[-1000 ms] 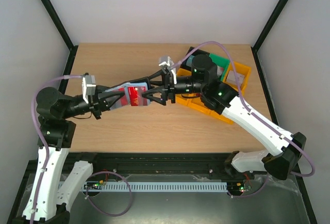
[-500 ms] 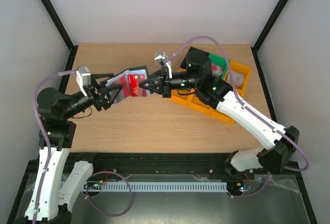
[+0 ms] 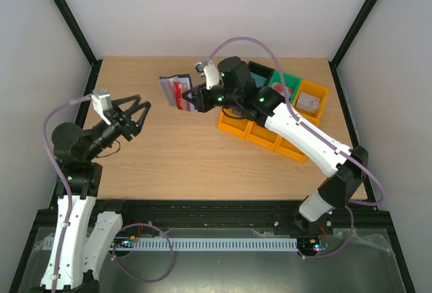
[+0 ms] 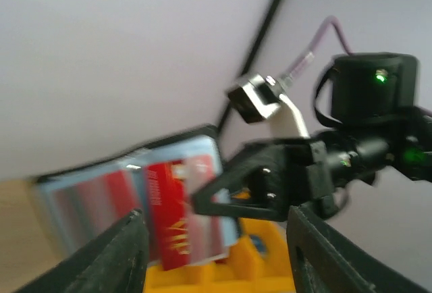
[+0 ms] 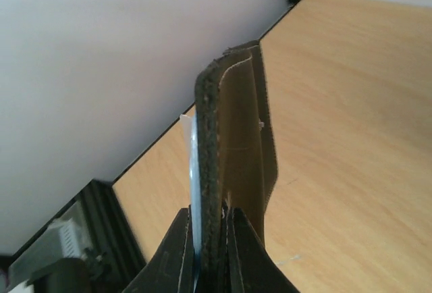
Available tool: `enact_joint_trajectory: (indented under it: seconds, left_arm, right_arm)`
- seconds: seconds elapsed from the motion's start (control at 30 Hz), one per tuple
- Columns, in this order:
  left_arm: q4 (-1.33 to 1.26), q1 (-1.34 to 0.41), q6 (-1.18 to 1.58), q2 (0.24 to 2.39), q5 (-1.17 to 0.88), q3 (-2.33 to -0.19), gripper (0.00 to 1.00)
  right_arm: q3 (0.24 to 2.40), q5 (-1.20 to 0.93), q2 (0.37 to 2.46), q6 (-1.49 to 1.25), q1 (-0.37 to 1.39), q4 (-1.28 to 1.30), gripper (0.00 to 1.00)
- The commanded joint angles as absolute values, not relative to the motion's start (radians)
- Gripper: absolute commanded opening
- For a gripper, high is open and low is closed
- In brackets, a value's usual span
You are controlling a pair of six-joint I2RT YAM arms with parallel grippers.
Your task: Take the credit cards out of the card holder
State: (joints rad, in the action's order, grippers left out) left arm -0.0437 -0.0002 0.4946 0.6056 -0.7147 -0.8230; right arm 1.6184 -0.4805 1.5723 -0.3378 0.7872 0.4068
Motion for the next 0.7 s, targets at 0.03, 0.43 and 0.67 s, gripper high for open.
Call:
enact_joint_trajectory:
  seconds: [0.03,0.43,0.67]
  left_arm:
    - [-0.069,-0.093,0.548,0.613,-0.872,-0.761,0.49]
    - [-0.141,-0.109,0.655,0.642,-0.853,-0.709,0.52]
    - [-0.193,-0.121,0.635,0.637,-0.944,-0.717,0.36]
  right_arm:
    - [1.626,-0.630,1.546,-0.307,0.864,0.270,0.02]
    - [1.512,-0.995,1.463,-0.332,0.868,0.018,0.02]
    - [1.494,-0.999,1.468,-0.401,0.868,-0.082,0.02]
